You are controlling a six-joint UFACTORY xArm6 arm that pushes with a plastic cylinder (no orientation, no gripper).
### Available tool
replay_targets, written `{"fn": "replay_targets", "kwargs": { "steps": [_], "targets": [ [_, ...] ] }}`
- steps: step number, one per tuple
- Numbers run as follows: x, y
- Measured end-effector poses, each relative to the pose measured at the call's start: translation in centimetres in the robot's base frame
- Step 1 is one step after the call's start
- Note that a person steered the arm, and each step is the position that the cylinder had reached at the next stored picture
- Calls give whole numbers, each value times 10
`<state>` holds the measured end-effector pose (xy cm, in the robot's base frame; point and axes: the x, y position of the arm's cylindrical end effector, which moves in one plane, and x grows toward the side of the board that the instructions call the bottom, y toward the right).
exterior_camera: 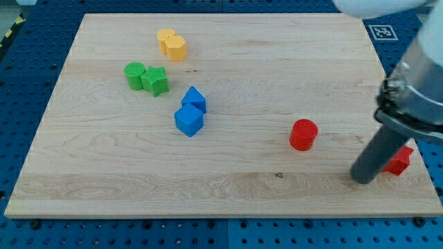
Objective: Move the red circle to the top left of the red star
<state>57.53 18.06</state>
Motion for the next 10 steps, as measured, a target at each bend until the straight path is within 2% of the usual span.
{"fn": "replay_targets", "kwargs": {
  "steps": [1, 2, 3, 6, 9, 10],
  "targets": [
    [0, -63],
    [-21, -97],
    [-41, -96],
    [-52, -84],
    [-79, -13],
    [-88, -13]
  ]
}}
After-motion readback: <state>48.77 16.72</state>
